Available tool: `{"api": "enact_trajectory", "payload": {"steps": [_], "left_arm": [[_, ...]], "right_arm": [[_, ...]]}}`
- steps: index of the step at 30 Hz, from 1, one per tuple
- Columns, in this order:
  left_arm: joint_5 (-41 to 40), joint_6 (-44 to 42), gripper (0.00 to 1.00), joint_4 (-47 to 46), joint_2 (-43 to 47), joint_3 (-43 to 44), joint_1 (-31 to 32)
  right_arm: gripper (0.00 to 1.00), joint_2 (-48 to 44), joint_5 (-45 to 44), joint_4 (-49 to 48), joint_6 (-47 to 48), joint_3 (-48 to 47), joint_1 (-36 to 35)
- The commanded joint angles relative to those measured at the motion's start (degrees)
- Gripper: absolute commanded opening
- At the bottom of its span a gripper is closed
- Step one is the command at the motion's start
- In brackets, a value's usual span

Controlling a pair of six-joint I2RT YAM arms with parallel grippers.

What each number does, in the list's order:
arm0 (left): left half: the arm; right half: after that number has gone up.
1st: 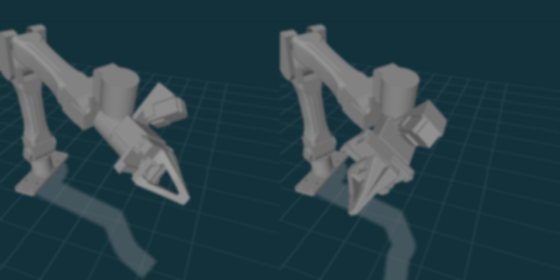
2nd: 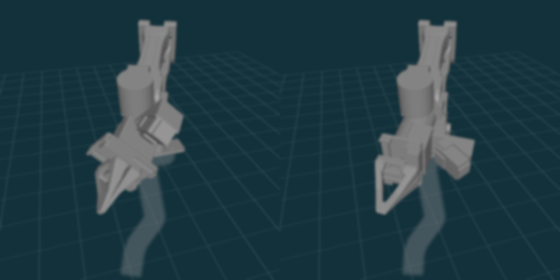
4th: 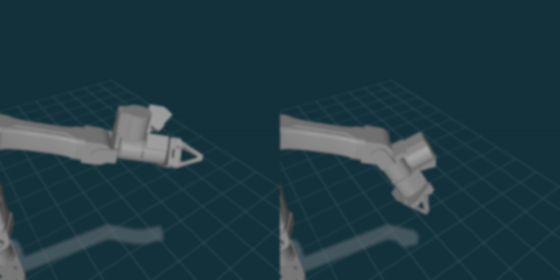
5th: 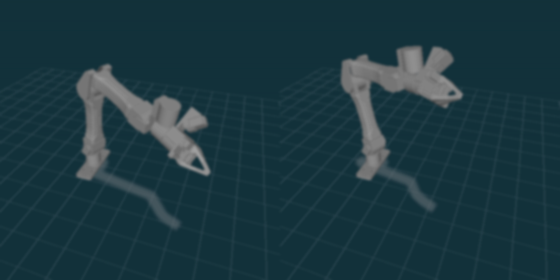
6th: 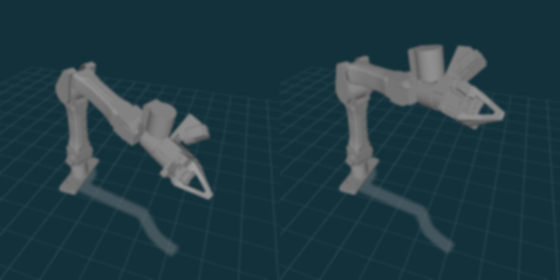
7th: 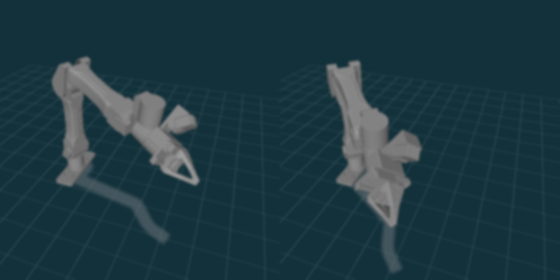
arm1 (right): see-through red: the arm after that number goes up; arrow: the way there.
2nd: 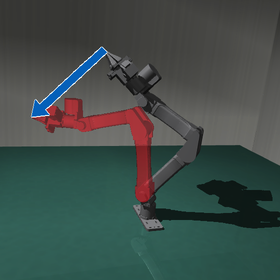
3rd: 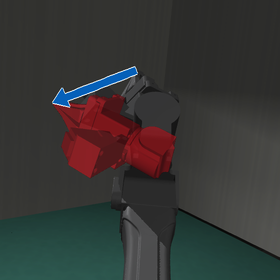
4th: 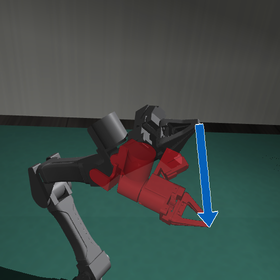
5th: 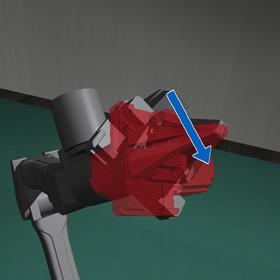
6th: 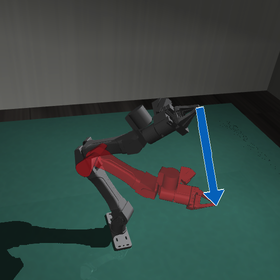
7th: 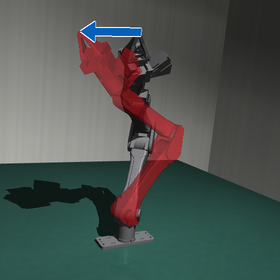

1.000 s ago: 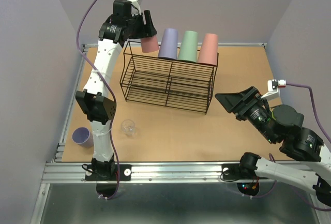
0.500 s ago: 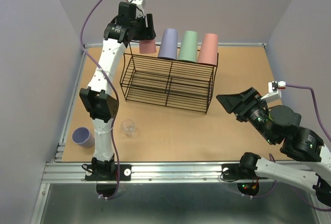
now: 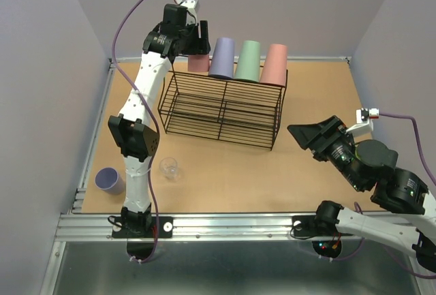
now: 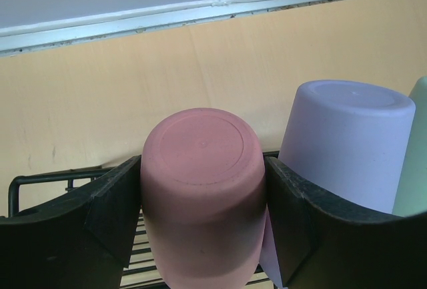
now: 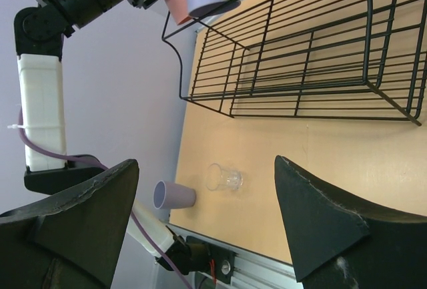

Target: Load the cups into the dish rack

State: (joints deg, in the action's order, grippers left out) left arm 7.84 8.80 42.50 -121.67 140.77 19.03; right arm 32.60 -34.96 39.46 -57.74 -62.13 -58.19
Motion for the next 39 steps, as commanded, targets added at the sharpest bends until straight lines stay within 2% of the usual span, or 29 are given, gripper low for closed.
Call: {"api": "enact_trajectory", "payload": {"steps": [1,3,8,9,11,13,17,33,39], "left_arm": [[-0.5,-0.5,0.43,-2.3,0.4,2.1,0.1],[-0.4,-0.4,0.52,-2.3,0.6,2.1,0.1],[-0.1,-0.4,0.65,-2.4,0.9,2.1,0.1],[0.1,-0.2,0.71,-2.5,1.1,2.0,0.1],[0.4,0.0,0.75,-2.6,1.3,1.6,0.1],[0.5,-0.1,0.85,-2.8,1.6,1.2,0.2],[0.5,-0.1,0.98,-2.9,2.5,0.1,0.2],[-2.3,0.9,0.99,-4.3,7.7,-1.5,0.1],[-4.1,3.4,0.99,-4.4,10.7,-2.5,-2.3]], "right_arm": [[0.87,-0.4,-1.9,-0.2,-0.8,0.8,0.1],[0.87,-0.7,-1.9,-0.2,-1.0,1.0,0.2],[0.87,-1.0,-1.9,-0.2,-1.4,1.3,0.1],[0.87,-1.0,-1.9,-0.2,-1.5,1.3,0.1],[0.87,-1.2,-1.9,-0.2,-1.7,1.5,0.1],[0.87,-1.2,-1.9,-0.3,-1.9,1.7,0.1],[0.87,-1.6,-1.7,-0.2,-2.3,2.0,0.1],[0.87,-1.8,-0.3,-0.3,-3.0,2.8,0.1],[0.87,-1.7,0.5,-0.3,-2.9,2.9,0.1]]}}
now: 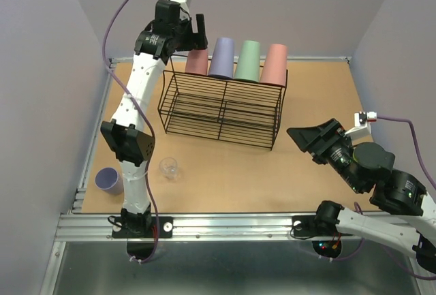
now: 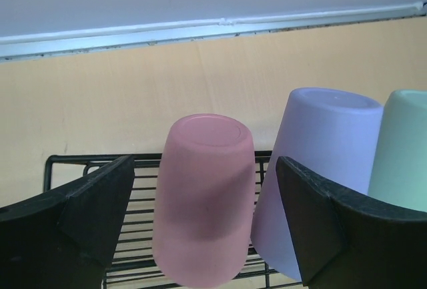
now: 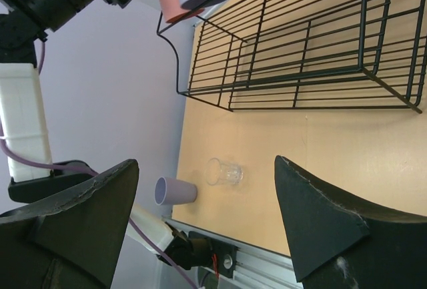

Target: Load the cups into the dish rack

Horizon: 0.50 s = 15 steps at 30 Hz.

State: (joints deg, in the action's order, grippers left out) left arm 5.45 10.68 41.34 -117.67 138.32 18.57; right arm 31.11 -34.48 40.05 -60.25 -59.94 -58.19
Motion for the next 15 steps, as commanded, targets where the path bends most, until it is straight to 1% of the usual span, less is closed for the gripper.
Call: {"api": "enact_trajectory", "payload": {"steps": [1,5,6,8,9,10,11,12,13,14,15], "left_arm": [[-2.0,1.5,0.99,-3.4,7.2,-0.2,-2.1],[-4.3,2.4,0.99,-4.2,11.0,-2.1,-4.0],[-6.7,2.7,0.99,-4.7,13.4,-4.2,-5.2],[-8.4,4.0,0.99,-4.6,16.1,-7.3,-6.6],[-10.0,4.6,0.99,-4.3,19.3,-11.3,-8.4],[-10.7,5.6,0.99,-4.0,21.0,-13.8,-9.2],[-11.5,5.9,0.99,-4.1,24.6,-16.5,-10.2],[-12.6,6.3,0.99,-4.2,26.6,-22.4,-11.6],[-13.4,6.4,0.99,-4.3,28.5,-25.4,-12.3],[-14.2,6.8,0.99,-4.6,30.5,-28.3,-12.9],[-15.9,7.3,0.99,-5.1,34.2,-34.0,-13.5]], "right_arm": [[0.87,-0.2,0.1,-0.8,-0.4,0.8,0.1],[0.87,0.2,0.9,-0.8,0.0,0.6,0.2],[0.87,0.8,1.5,-0.8,0.8,0.4,0.1],[0.86,2.3,2.7,-0.8,2.5,-1.0,0.2],[0.86,5.2,4.8,-0.8,5.0,-1.7,0.2],[0.86,7.2,6.1,-0.9,6.4,-2.5,0.1],[0.86,9.5,7.8,-0.6,8.1,-4.6,0.0],[0.86,12.5,9.8,-0.6,11.0,-5.6,0.1],[0.86,18.1,14.0,-0.7,12.3,-6.8,0.1],[0.86,21.9,15.9,-0.4,13.4,-7.9,0.1],[0.84,25.0,19.8,-0.4,15.2,-10.2,0.1]]}}
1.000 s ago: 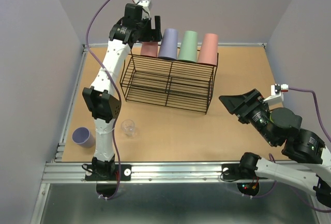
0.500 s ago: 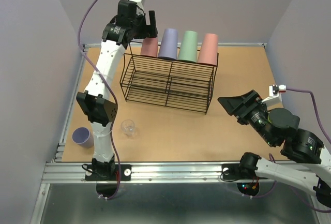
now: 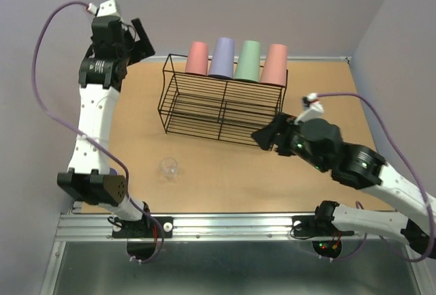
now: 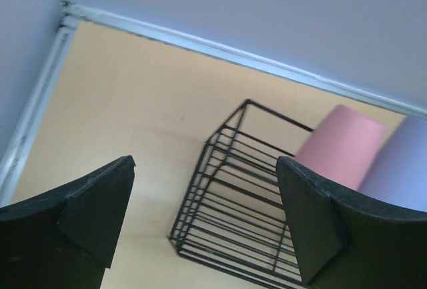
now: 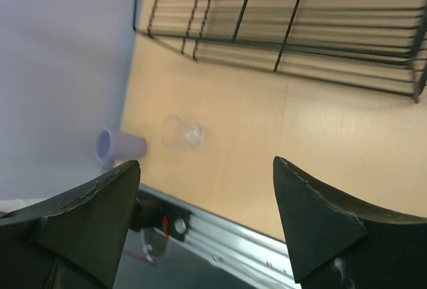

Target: Load the cups into the dish rack

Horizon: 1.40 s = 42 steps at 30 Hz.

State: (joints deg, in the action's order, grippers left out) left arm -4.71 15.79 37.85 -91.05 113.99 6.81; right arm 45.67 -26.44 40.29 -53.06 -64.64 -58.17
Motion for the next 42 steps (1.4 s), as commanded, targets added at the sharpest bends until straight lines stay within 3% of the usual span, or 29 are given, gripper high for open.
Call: {"api": "enact_trajectory", "payload": {"steps": [1,7,11,16,22,29,33,37,42], "left_arm": [[-6.4,2.7,0.99,-2.0,9.6,-12.5,-2.9],[-1.1,5.0,0.99,-3.7,23.4,-31.9,-11.6],[-2.2,11.3,0.99,-3.0,31.2,-40.9,-12.3],[2.3,20.6,0.99,-3.7,42.3,-51.5,-12.5],[1.6,17.4,0.99,0.1,44.2,-49.9,-12.3],[-2.0,15.8,0.99,0.3,43.8,-47.0,-8.7],[-3.9,14.7,0.99,0.4,43.2,-45.1,-7.0],[-6.1,13.5,0.99,0.5,43.0,-43.9,-4.3],[-6.5,13.0,0.99,0.1,42.8,-43.8,-2.9]], "right_arm": [[0.83,16.8,13.2,-0.7,8.8,-6.5,0.0],[0.83,30.4,20.4,-8.4,13.1,-11.7,-1.6],[0.83,39.7,24.9,-12.5,14.0,-17.1,-2.2],[0.83,53.6,29.4,-15.9,13.9,-25.8,-4.9],[0.80,65.4,29.5,-16.7,11.0,-34.6,-5.3],[0.76,71.8,29.9,-16.7,8.4,-38.1,-5.8],[0.68,74.4,29.5,-16.7,6.7,-38.4,-6.3],[0.53,76.1,28.2,-16.7,5.4,-38.1,-6.7],[0.44,76.8,27.2,-16.2,4.6,-37.4,-7.2]]}}
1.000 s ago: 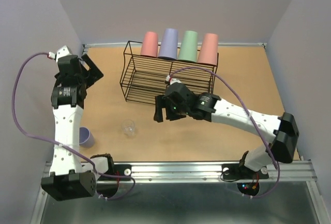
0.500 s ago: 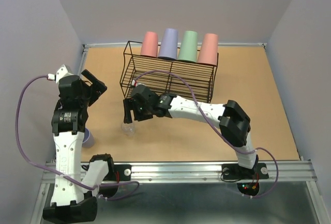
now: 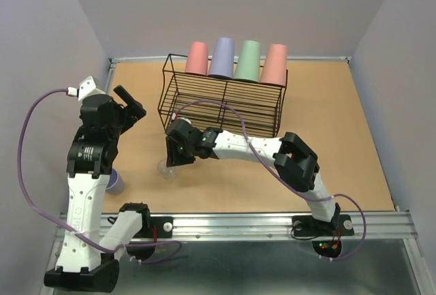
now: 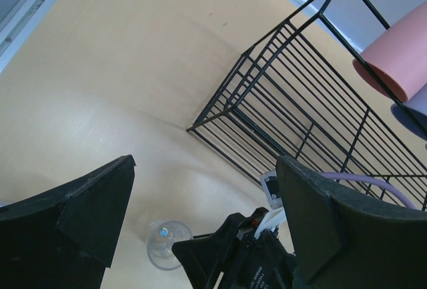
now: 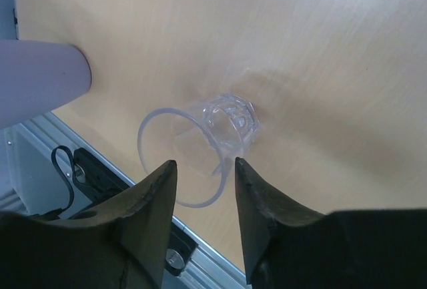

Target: Load the cups into the dish rack

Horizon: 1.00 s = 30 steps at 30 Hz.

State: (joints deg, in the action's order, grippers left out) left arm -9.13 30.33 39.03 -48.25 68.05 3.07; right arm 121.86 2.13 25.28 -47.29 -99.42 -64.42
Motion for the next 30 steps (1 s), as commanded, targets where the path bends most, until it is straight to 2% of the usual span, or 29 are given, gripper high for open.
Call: {"api": "enact_trajectory", "payload": {"steps": [1,9,12,17,24,26,29,30], "left_arm": [[-2.1,-1.5,0.99,-1.1,0.0,2.3,1.3],[-2.7,-2.4,0.99,-1.2,0.1,3.1,2.6],[-3.1,-2.6,0.99,-0.9,0.3,3.4,2.8],[-3.8,-3.3,0.99,-0.3,0.7,4.9,3.0],[-1.9,-3.2,0.99,-0.7,0.0,11.1,3.0],[2.6,-2.8,0.99,-1.9,0.0,13.7,3.0],[14.8,-1.6,0.99,-6.4,-1.1,16.0,3.0],[18.2,-1.0,0.99,-8.9,-2.3,16.4,3.0]], "right_arm": [[0.42,0.9,-1.6,-1.1,-1.3,-2.4,-1.1],[0.20,1.9,-3.5,-0.1,-2.3,-2.1,-1.8],[0.00,1.5,-4.0,0.3,-2.3,-2.1,-1.8],[0.00,-2.0,-6.0,0.7,-1.9,-0.9,-1.8],[0.00,-16.5,-14.1,0.7,-1.4,4.4,-1.8],[0.00,-23.2,-18.0,0.5,-1.3,7.5,-1.8],[0.00,-30.0,-21.8,-1.8,0.0,11.1,-1.8],[0.00,-34.9,-22.7,-3.4,0.1,12.0,-1.8]]}}
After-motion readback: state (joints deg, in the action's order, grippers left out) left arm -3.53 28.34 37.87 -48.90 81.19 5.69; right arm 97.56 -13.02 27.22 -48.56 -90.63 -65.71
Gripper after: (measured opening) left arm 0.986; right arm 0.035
